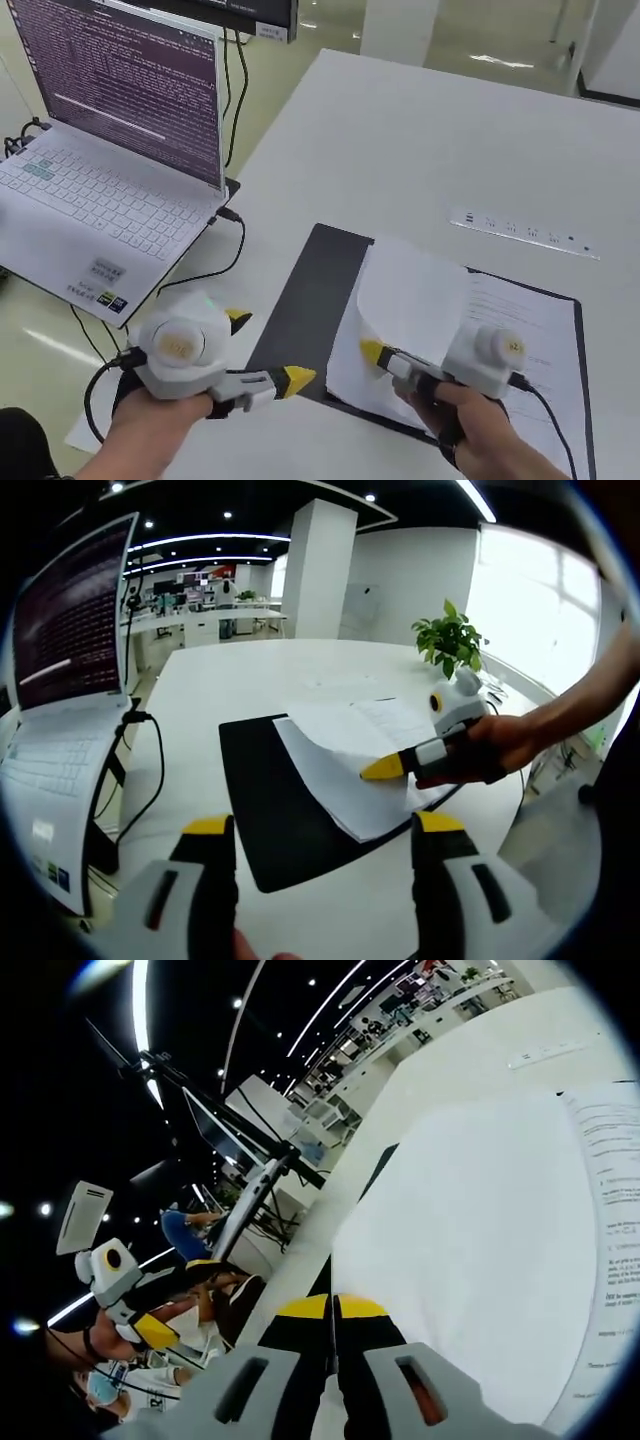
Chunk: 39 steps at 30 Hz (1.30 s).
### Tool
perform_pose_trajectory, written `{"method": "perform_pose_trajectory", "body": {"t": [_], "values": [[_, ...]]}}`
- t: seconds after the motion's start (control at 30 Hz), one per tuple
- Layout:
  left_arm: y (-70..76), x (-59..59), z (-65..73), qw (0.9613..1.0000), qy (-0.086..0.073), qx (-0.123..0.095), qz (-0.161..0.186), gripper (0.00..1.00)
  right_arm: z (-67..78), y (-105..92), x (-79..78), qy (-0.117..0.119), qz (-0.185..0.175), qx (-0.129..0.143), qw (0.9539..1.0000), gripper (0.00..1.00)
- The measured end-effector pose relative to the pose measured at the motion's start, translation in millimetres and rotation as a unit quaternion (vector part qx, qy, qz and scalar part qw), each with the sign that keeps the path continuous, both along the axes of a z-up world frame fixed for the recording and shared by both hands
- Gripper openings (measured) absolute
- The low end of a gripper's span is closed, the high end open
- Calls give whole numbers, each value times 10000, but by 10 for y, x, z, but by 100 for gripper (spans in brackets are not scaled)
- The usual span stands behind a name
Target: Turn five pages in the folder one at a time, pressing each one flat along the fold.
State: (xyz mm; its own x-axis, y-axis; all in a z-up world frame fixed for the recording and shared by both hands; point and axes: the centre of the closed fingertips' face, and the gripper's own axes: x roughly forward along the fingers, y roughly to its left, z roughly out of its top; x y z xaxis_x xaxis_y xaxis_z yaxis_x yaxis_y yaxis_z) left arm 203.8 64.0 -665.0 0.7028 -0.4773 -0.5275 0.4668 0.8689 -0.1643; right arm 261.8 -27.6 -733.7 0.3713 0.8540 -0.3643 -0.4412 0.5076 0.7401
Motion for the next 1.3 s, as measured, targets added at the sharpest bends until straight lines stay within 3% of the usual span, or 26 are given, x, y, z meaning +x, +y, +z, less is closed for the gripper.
{"method": "perform_pose_trajectory", "body": {"t": [0.67, 0.87, 1.0, 1.3], "values": [[-23, 60, -37, 10000, 30, -22, 4, 71, -377, 81, -94, 480, 121, -250, 9985, 1], [3, 87, -28, 10000, 19, -22, 51, 71, -461, 131, -125, 511, 180, -339, 9980, 10], [25, 97, -29, 10000, 14, 8, 71, 71, -485, 165, -139, 489, 222, -359, 9979, 15], [8, 98, -49, 10000, 39, 10, 62, 71, -408, 229, -158, 522, 292, -118, 9981, 27]]}}
